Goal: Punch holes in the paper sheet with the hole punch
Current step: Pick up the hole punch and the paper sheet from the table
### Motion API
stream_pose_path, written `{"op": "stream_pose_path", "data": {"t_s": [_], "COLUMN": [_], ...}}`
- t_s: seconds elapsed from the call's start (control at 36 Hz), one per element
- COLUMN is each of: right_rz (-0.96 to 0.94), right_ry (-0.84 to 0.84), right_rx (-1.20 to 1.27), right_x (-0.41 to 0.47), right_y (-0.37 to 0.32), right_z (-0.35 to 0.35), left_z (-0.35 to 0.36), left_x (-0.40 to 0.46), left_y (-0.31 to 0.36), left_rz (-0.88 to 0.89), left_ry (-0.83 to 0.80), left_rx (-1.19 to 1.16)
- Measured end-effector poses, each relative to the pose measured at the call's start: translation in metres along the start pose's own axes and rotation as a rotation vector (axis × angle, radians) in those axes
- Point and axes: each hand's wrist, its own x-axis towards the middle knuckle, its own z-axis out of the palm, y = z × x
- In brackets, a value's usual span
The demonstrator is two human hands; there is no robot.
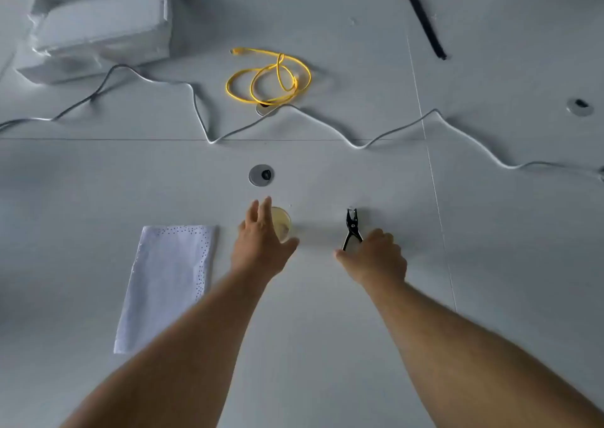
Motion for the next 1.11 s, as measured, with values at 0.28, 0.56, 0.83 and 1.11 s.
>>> {"op": "stream_pose_path", "data": {"t_s": [0.28, 0.56, 0.83, 1.11], "right_rz": [-0.044, 0.006, 0.028, 0.054], "right_ry": [0.028, 0.028, 0.012, -0.001], "right_rx": [-0.042, -0.026, -0.050, -0.064], "right_x": [-0.017, -0.070, -0.114, -0.157], "right_y": [0.011, 0.039, 0.054, 0.074], "right_z": [0.015, 0.038, 0.056, 0.070], "left_z": [0.010, 0.023, 0.027, 0.035], "left_x": [-0.023, -0.077, -0.115, -0.160], "left_y": [-0.014, -0.052, -0.082, -0.101], "left_rz": [0.036, 0.116, 0.198, 0.284], "left_ry": [-0.004, -0.067, -0.130, -0.214], "left_rx": [0.037, 0.023, 0.045, 0.115]}}
